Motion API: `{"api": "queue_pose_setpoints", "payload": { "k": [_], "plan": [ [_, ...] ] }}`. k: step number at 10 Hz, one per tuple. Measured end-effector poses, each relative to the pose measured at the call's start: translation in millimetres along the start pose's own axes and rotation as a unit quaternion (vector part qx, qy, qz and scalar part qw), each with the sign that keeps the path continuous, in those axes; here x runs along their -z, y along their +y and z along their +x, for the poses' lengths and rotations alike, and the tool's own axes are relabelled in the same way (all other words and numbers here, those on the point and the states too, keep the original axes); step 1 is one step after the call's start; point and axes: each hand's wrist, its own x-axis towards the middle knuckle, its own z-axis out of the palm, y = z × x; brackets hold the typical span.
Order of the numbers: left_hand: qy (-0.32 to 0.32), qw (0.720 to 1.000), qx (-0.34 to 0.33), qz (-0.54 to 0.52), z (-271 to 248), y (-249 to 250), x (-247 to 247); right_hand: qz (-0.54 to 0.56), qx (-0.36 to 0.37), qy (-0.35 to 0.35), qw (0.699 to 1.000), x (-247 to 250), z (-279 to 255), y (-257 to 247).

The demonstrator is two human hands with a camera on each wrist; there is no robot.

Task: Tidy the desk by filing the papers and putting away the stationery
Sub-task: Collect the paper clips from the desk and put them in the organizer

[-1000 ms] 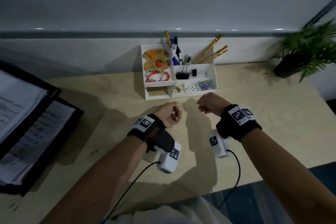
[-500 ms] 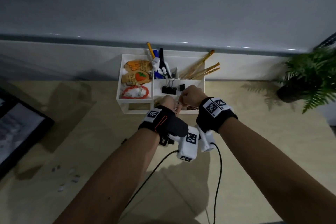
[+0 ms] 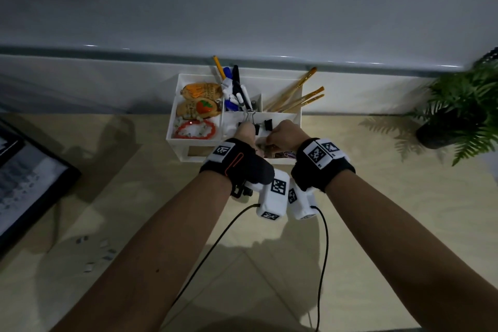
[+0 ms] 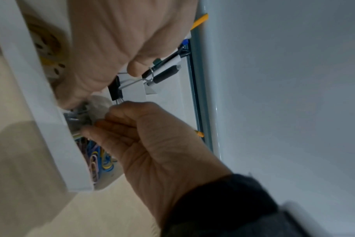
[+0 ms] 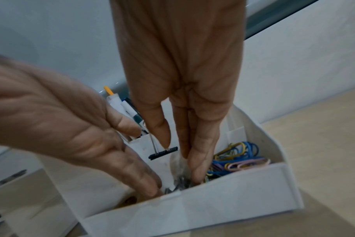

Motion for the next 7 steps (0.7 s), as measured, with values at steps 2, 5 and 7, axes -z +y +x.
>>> {"api": "queue_pose_setpoints", "payload": {
  "k": [2,5,7],
  "plan": [
    [-0.063,0.994,-0.054,0.074,-37.0,5.9,19.3,-0.022,0.022,0.041,0.999,-5.7,-5.9,3.3],
    [-0.046,0.923,-0.191,0.331,-72.8,-9.5,123.7,0.147,0.099,0.16,0.971,-69.7,-66.4,-13.9],
    [0.043,0.886,-0.255,0.386,-95.9,0.6,256.7,0.095,0.163,0.071,0.98,-154.6,-105.0,-73.5]
  ]
}}
